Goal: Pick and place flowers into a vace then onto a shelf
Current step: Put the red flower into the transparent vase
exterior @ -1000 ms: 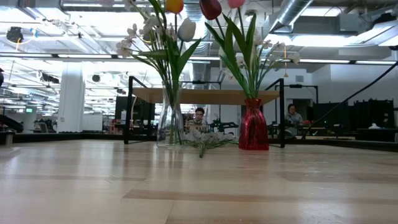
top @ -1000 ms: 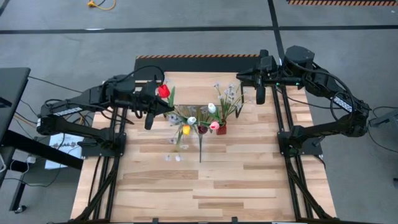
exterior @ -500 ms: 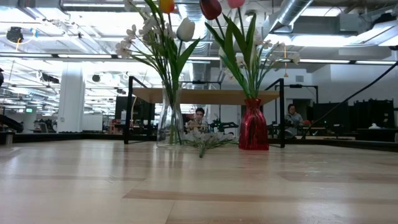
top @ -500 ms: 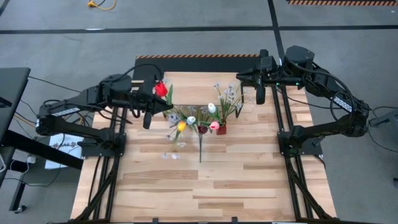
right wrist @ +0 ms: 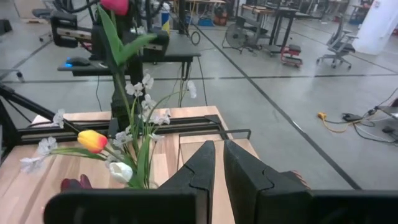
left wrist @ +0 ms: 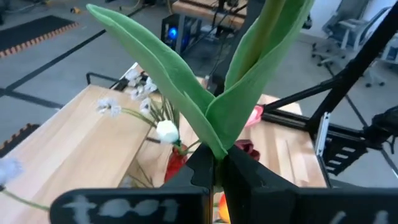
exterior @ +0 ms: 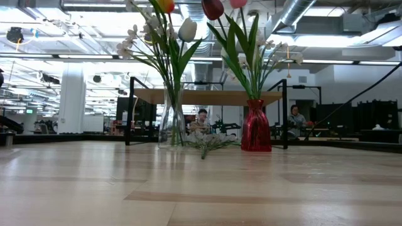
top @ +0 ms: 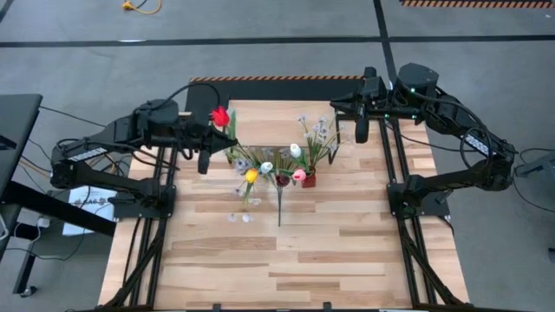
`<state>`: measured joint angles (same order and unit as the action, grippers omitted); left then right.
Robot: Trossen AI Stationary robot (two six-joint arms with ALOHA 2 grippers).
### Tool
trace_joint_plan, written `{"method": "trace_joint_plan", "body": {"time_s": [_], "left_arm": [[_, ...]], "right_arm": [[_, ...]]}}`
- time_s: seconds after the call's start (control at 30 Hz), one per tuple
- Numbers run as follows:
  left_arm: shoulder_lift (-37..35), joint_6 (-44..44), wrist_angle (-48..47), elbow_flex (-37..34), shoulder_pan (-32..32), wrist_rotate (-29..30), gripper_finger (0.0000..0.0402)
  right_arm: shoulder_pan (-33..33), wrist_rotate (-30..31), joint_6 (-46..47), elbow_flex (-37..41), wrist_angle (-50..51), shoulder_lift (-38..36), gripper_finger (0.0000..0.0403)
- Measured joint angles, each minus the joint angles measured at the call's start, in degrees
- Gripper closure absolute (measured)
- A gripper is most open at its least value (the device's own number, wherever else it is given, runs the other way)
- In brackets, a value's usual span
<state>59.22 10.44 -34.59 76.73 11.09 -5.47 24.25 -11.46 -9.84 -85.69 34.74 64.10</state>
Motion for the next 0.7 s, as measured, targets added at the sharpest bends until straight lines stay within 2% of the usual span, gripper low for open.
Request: {"method": "trace_joint_plan", "body": {"time_s": [0.23, 0.37, 0.7], "left_arm": [[3.8, 0.2, -0.5, -0.1, -0.2, 0.2, 0.0401], [6.5, -0.1, -0.4, -0.1, -0.3, -1.7, 0.0401], [7.2, -0.7, -0.4, 0.0, 0.8, -3.2, 0.0401]], "right_arm": [[0.0, 0.0, -1.3, 0.0, 1.0, 0.0, 0.0376], [0.0, 0.0, -1.3, 0.0, 1.7, 0.0, 0.0376], [0.0, 0.0, -2.3, 0.0, 2.7, 0.0, 0.0376]]}}
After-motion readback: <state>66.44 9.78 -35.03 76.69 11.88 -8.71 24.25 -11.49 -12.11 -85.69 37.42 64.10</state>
